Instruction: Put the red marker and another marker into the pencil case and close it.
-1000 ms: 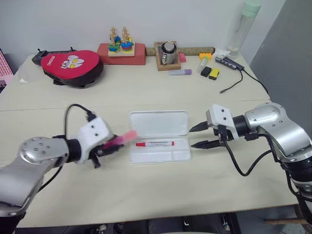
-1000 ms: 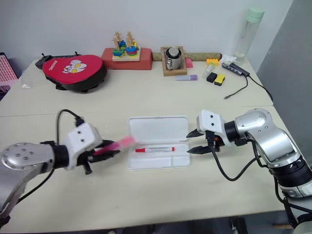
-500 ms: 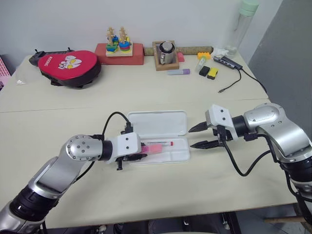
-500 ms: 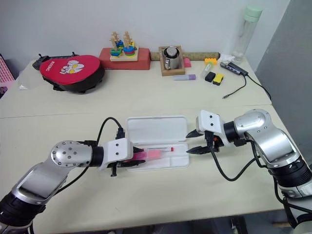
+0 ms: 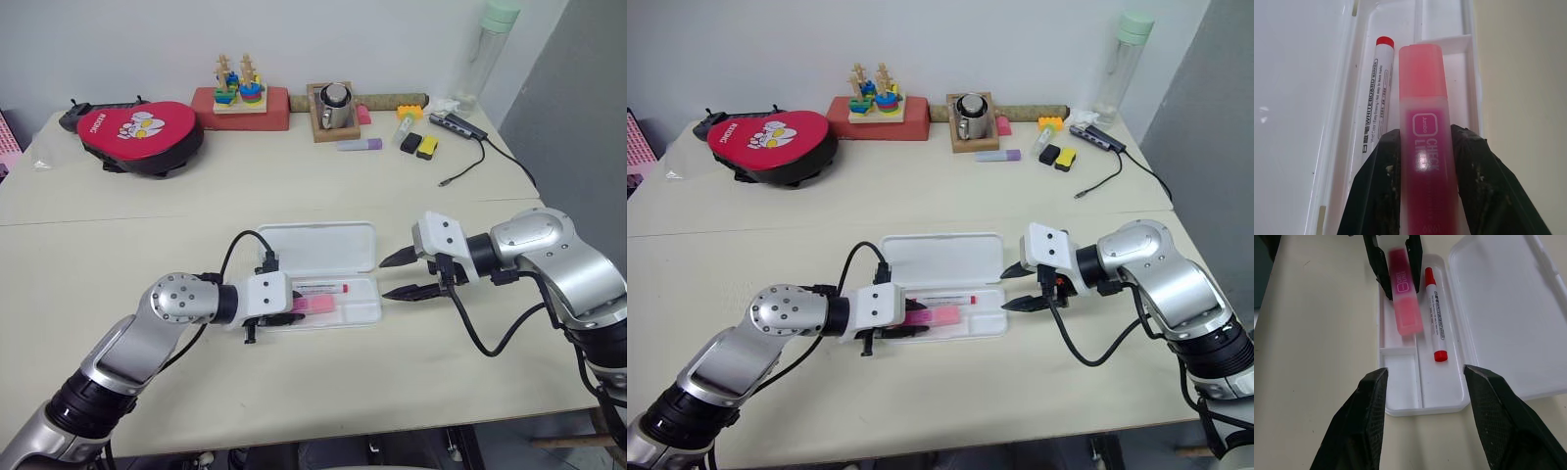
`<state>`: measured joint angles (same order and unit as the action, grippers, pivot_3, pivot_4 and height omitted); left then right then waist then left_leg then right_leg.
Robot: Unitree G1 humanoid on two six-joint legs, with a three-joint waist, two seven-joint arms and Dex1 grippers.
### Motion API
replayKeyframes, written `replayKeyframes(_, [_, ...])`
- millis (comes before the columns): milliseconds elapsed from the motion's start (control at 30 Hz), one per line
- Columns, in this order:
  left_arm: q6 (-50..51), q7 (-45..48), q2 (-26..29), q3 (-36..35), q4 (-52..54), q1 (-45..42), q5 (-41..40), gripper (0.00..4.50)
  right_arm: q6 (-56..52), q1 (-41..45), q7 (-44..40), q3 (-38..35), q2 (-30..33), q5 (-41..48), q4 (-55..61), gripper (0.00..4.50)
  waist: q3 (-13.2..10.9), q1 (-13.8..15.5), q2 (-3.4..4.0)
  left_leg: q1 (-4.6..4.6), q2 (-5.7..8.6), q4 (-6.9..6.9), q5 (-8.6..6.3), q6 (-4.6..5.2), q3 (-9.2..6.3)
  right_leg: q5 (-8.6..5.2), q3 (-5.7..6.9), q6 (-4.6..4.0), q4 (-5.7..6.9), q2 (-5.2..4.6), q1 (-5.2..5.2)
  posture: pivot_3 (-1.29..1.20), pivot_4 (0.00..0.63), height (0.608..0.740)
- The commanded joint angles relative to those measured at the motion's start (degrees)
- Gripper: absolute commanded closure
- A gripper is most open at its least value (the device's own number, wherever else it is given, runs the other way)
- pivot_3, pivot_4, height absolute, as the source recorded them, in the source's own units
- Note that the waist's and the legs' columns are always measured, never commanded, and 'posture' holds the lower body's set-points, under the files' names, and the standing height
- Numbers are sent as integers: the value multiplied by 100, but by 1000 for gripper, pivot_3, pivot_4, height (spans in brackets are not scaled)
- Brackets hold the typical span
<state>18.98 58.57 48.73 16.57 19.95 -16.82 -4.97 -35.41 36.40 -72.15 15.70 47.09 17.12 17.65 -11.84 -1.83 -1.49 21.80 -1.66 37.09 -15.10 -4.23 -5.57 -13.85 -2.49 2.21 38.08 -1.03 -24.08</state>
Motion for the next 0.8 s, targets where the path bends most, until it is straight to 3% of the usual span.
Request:
replayKeyframes(33, [-170,84,-104,81,-43,-128,102,3318,26,7,9,-164,69,92,178,1931,0,0,0,0,0,0,0,0,0,0,0,0,0,0,0,0,150,740])
replayKeyframes(100, [-216,120,-150,96,-98,-156,133,3318,25,8,12,-167,72,89,175,1931,0,0,0,0,0,1,0,0,0,0,0,0,0,0,1,0,150,740])
replayKeyframes(167, [-166,186,-220,109,-128,-221,77,2609,13,-11,14,-170,79,96,197,1931,0,-1,0,-1,0,1,0,0,0,0,0,0,1,0,1,0,150,740])
replayKeyframes(400, [-116,247,-272,-15,-136,-307,47,1195,-1,-48,27,-197,98,105,226,1931,0,-1,0,0,0,1,0,0,0,0,0,0,0,0,0,0,150,740])
replayKeyframes(567, [285,243,-182,-612,130,-243,-450,178,24,-67,58,-227,94,92,214,1931,0,-4,0,0,0,0,0,0,-2,0,1,0,2,0,0,0,150,740])
replayKeyframes(800, [726,285,203,-1463,496,52,-979,72,124,3,113,-257,71,19,17,1931,0,-10,0,-1,-1,0,0,0,-2,-3,1,5,2,0,0,0,150,740])
